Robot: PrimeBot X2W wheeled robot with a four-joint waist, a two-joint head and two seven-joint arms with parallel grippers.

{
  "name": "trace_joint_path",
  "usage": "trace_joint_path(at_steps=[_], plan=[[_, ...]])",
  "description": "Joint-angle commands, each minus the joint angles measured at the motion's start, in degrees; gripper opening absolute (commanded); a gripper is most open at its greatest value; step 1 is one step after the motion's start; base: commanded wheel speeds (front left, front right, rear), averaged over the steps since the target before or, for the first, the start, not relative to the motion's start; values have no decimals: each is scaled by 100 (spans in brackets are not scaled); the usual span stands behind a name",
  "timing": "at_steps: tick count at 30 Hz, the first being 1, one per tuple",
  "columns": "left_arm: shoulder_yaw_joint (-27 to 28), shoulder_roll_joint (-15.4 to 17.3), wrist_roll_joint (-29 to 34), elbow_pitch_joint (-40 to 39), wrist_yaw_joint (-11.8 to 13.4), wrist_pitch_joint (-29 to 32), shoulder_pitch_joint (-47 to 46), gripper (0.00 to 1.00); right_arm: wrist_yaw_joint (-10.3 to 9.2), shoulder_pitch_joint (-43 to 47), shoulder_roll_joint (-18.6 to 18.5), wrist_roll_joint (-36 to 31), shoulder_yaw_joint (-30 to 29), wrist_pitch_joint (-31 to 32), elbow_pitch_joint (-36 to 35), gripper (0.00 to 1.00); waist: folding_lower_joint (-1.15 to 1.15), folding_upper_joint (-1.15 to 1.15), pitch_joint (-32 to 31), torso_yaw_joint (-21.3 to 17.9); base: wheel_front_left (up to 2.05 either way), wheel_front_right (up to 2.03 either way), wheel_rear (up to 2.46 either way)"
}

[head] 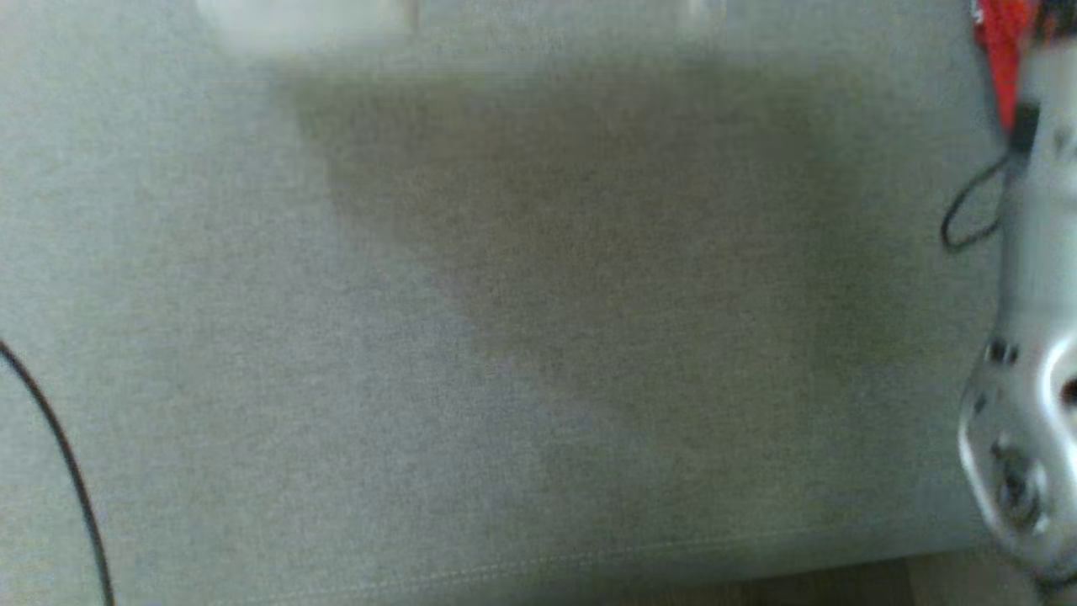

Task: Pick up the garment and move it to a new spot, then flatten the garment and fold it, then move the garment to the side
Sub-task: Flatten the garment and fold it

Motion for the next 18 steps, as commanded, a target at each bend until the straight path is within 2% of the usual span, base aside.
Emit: trace_joint_path(at_steps=[1,5,10,14,18], plan=[[116,156,44,-47,-12,-70,-243,0,36,-174,37,-49,57,-77,-20,0,-2,0,185,19,0,0,0],[1,-259,4,675,-18,-532,-558,0,36,-872,39,-412,-72,-499,1284,0,-2,0,531,244,0,0,0],[-131,-677,-204,1000,-181,-773,-129,0,36,-1007,40,-855,-321,-952,2583,0,-2,0,948,531,0,0,0],[-105,-837,-352,797,-247,-815,624,0,36,-714,40,-1034,-546,-1159,3271,0,-2,0,1137,651,0,0,0],[37,-841,-436,181,-316,-819,1604,0,36,-324,41,-883,-768,-1227,3563,0,-2,0,1141,646,0,0,0]])
